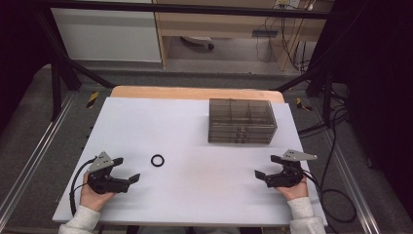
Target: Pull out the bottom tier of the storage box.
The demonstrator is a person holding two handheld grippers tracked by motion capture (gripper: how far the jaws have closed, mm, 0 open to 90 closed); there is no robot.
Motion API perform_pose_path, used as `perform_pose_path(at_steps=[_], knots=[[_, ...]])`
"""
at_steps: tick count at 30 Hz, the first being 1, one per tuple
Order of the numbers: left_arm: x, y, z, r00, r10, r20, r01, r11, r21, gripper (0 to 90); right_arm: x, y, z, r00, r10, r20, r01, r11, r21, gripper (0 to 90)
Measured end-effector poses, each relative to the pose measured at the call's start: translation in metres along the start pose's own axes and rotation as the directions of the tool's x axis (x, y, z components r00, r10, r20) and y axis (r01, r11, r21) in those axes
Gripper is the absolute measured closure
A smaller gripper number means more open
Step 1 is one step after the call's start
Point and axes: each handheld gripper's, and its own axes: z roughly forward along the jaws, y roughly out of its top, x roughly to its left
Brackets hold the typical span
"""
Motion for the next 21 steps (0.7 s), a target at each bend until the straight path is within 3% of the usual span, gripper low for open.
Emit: perform_pose_path(at_steps=[21], knots=[[0.0003, -0.0001, -0.0009, 1.0, 0.001, -0.003, -0.001, 1.0, -0.002, 5.0, 0.0021, 0.0029, 0.0003, 0.9995, -0.018, 0.026, 0.018, 1.0, 0.015, 0.8]])
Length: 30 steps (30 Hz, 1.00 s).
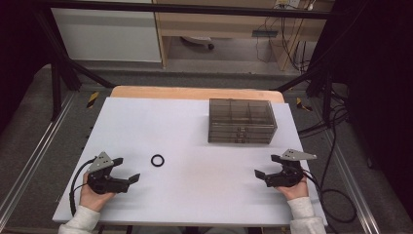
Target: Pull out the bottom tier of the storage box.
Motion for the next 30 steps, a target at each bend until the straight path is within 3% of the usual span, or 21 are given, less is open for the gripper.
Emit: perform_pose_path(at_steps=[14, 30], knots=[[0.0, 0.0, 0.001, 1.0, -0.004, 0.002, 0.004, 1.0, 0.002, 5.1, 0.006, 0.008, 0.004, 0.9985, -0.044, 0.034, 0.043, 0.999, 0.014, 0.9], [0.0, 0.0, 0.002, 1.0, 0.0, 0.003, 0.0, 1.0, 0.009, 5.2, 0.016, 0.017, 0.016, 0.9864, -0.153, 0.061, 0.148, 0.986, 0.074, 1.7]])
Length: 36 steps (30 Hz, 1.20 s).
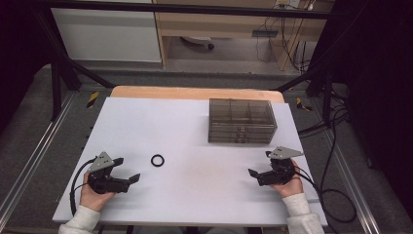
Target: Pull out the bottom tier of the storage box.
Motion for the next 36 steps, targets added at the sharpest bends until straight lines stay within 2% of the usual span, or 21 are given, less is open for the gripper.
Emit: perform_pose_path(at_steps=[5, 8, 9, 19, 21, 22, 24, 26, 28, 30, 32, 33, 34, 35, 36], knots=[[0.0, 0.0, 0.0, 1.0, -0.001, 0.001, 0.001, 1.0, 0.002, 5.2, 0.004, 0.005, 0.004, 0.9982, -0.057, 0.021, 0.056, 0.998, 0.032, 1.8], [0.0, 0.0, 0.001, 1.0, 0.0, 0.0, 0.0, 1.0, 0.003, 5.2, 0.005, 0.006, 0.005, 0.9971, -0.07, 0.027, 0.069, 0.997, 0.037, 2.0], [0.0, 0.0, 0.001, 1.0, -0.001, 0.0, 0.001, 1.0, 0.002, 5.2, 0.006, 0.007, 0.005, 0.9953, -0.09, 0.034, 0.089, 0.995, 0.044, 2.0], [0.0, 0.0, 0.001, 1.0, 0.0, -0.001, 0.0, 1.0, 0.003, 5.2, 0.008, 0.014, 0.008, 0.9878, -0.147, 0.051, 0.144, 0.987, 0.067, 2.4], [0.0, 0.0, 0.001, 1.0, 0.001, -0.003, -0.001, 1.0, 0.006, 5.3, 0.011, 0.017, 0.009, 0.9805, -0.187, 0.061, 0.182, 0.98, 0.081, 2.4], [0.0, 0.0, 0.001, 1.0, 0.001, -0.003, -0.001, 1.0, 0.006, 5.3, 0.011, 0.017, 0.009, 0.9805, -0.187, 0.061, 0.182, 0.98, 0.081, 2.4], [-0.001, 0.0, 0.001, 1.0, 0.001, -0.003, -0.001, 1.0, 0.006, 5.3, 0.014, 0.02, 0.011, 0.9697, -0.234, 0.069, 0.227, 0.969, 0.094, 3.0], [-0.001, 0.0, 0.001, 1.0, 0.001, -0.003, -0.001, 1.0, 0.006, 5.2, 0.015, 0.022, 0.011, 0.9666, -0.246, 0.071, 0.239, 0.966, 0.098, 3.2], [0.0, 0.0, 0.001, 1.0, 0.002, -0.004, -0.002, 1.0, 0.007, 5.2, 0.018, 0.025, 0.014, 0.9555, -0.283, 0.082, 0.273, 0.955, 0.114, 3.5], [0.0, 0.0, 0.001, 1.0, 0.001, -0.003, -0.001, 1.0, 0.006, 5.3, 0.019, 0.026, 0.015, 0.9522, -0.293, 0.086, 0.281, 0.951, 0.125, 3.7], [-0.001, 0.0, 0.001, 1.0, 0.003, -0.004, -0.003, 1.0, 0.007, 5.3, 0.021, 0.028, 0.017, 0.9424, -0.321, 0.095, 0.307, 0.942, 0.14, 3.8], [-0.001, 0.0, 0.001, 1.0, 0.003, -0.003, -0.003, 1.0, 0.008, 5.3, 0.023, 0.03, 0.018, 0.9344, -0.342, 0.098, 0.327, 0.934, 0.146, 4.1], [-0.001, 0.0, 0.001, 1.0, 0.003, -0.003, -0.003, 1.0, 0.008, 5.3, 0.023, 0.03, 0.018, 0.9344, -0.342, 0.098, 0.327, 0.934, 0.146, 4.1], [-0.001, 0.0, 0.002, 1.0, 0.004, -0.003, -0.004, 1.0, 0.008, 5.3, 0.025, 0.032, 0.02, 0.927, -0.362, 0.1, 0.344, 0.926, 0.156, 4.6], [-0.001, 0.0, 0.002, 1.0, 0.004, -0.003, -0.004, 1.0, 0.008, 5.3, 0.025, 0.032, 0.02, 0.927, -0.362, 0.1, 0.344, 0.926, 0.156, 4.6]])
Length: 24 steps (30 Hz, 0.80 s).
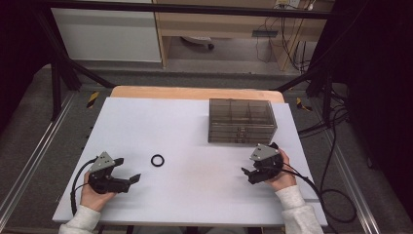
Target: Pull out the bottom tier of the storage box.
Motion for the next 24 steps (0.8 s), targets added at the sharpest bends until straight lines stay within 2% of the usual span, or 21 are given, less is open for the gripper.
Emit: perform_pose_path(at_steps=[3, 11, 14, 18, 24], knots=[[0.0, 0.0, 0.0, 1.0, -0.001, 0.0, 0.001, 1.0, 0.0, 5.2, 0.001, 0.004, 0.001, 0.9992, -0.038, 0.014, 0.038, 0.999, 0.013, 5.2], [0.0, 0.0, 0.0, 1.0, 0.0, 0.0, 0.0, 1.0, 0.001, 5.3, 0.0, 0.008, 0.006, 0.9958, -0.086, 0.032, 0.085, 0.996, 0.034, 6.7], [0.0, 0.0, 0.0, 1.0, 0.0, -0.001, 0.0, 1.0, 0.001, 5.3, -0.001, 0.01, 0.01, 0.9916, -0.122, 0.043, 0.12, 0.992, 0.049, 8.3], [0.0, 0.0, 0.0, 1.0, 0.0, 0.0, 0.0, 1.0, 0.001, 5.3, -0.001, 0.011, 0.013, 0.9894, -0.139, 0.042, 0.136, 0.989, 0.062, 9.6], [0.0, 0.0, 0.0, 1.0, 0.001, 0.0, -0.001, 1.0, 0.002, 5.3, -0.001, 0.011, 0.019, 0.9808, -0.187, 0.056, 0.182, 0.98, 0.083, 14.5]])
